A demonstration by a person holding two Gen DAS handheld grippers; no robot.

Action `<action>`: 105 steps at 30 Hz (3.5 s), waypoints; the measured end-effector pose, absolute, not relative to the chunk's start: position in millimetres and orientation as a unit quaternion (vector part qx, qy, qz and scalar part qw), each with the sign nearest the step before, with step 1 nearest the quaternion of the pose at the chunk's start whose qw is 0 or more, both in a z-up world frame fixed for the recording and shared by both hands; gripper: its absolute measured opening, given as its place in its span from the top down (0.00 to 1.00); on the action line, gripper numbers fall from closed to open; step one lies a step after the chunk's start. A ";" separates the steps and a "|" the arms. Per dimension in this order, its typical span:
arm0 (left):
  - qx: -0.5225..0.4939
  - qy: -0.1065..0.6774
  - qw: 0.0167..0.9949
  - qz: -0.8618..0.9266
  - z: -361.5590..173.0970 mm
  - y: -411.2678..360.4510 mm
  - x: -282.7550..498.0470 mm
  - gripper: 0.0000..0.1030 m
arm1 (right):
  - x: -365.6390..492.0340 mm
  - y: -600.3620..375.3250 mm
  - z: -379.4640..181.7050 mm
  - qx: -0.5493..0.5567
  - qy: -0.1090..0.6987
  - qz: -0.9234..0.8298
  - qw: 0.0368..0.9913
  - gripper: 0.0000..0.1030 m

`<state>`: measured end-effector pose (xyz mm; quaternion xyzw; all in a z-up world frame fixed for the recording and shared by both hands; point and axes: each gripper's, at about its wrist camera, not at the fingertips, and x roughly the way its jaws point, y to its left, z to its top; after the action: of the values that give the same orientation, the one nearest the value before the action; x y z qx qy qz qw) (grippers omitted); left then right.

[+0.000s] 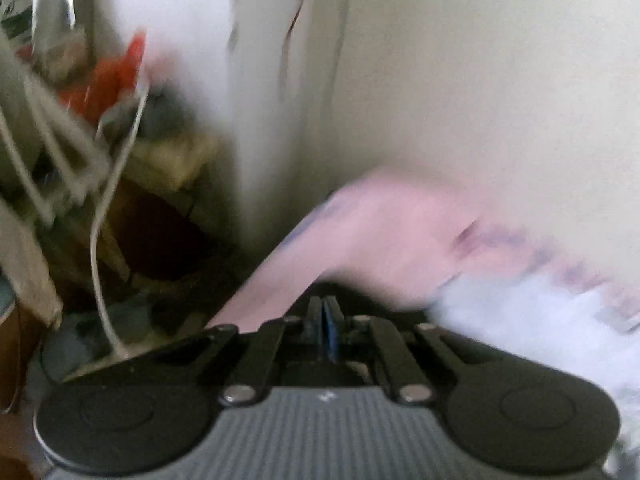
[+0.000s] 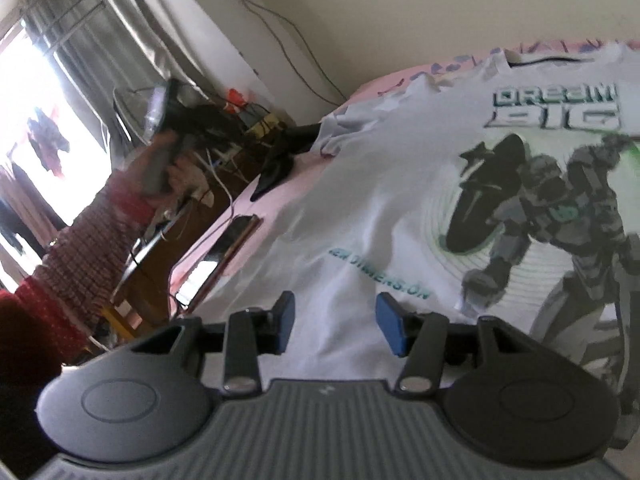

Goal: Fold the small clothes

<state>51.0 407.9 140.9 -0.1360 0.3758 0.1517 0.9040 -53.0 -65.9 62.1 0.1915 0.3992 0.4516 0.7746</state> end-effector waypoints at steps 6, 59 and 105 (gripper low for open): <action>-0.040 0.299 0.948 0.100 246.6 318.5 54.1 0.89 | -52.5 -82.9 61.1 0.244 0.382 0.462 0.762 0.51; -0.021 0.336 0.930 -0.146 225.3 133.5 117.9 0.27 | -47.4 -111.2 59.8 0.311 0.365 0.458 0.749 0.43; -0.031 0.405 0.914 -0.003 50.0 193.1 112.0 0.42 | -124.2 -389.3 148.0 0.269 0.245 -0.058 0.930 0.58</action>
<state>112.0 193.1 50.0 -0.0309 0.4047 -0.0029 0.9139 -124.2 -389.3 148.0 0.2692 0.2451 -0.0581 0.9296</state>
